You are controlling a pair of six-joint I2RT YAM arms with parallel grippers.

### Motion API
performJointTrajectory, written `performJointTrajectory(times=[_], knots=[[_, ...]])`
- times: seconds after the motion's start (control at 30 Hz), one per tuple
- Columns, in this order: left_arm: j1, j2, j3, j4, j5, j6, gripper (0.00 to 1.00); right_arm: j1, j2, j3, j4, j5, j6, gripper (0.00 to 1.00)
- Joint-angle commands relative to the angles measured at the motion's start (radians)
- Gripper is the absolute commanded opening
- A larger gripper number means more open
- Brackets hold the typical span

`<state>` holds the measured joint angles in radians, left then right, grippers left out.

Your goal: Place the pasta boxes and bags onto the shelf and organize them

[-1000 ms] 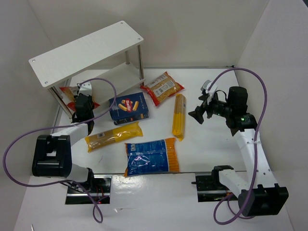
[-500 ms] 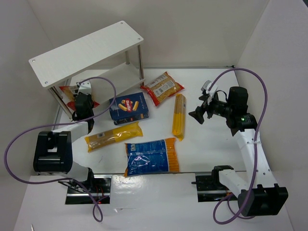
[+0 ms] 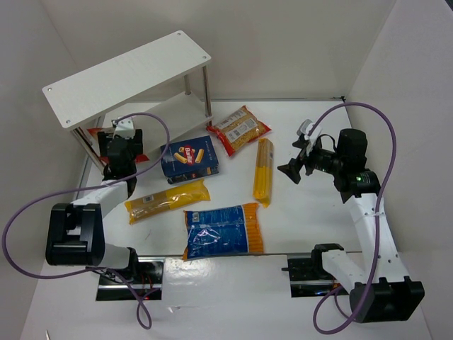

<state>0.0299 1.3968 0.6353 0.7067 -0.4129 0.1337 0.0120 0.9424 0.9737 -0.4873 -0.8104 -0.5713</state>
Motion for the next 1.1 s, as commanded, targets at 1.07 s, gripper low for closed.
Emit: performJointTrajectory(times=[1.07], knots=[[-0.257,-0.571,0.259,-1.11,0.543,-0.009,1.0,0.002,-0.088,0.008,0.033,0.629,0.428,1.0]])
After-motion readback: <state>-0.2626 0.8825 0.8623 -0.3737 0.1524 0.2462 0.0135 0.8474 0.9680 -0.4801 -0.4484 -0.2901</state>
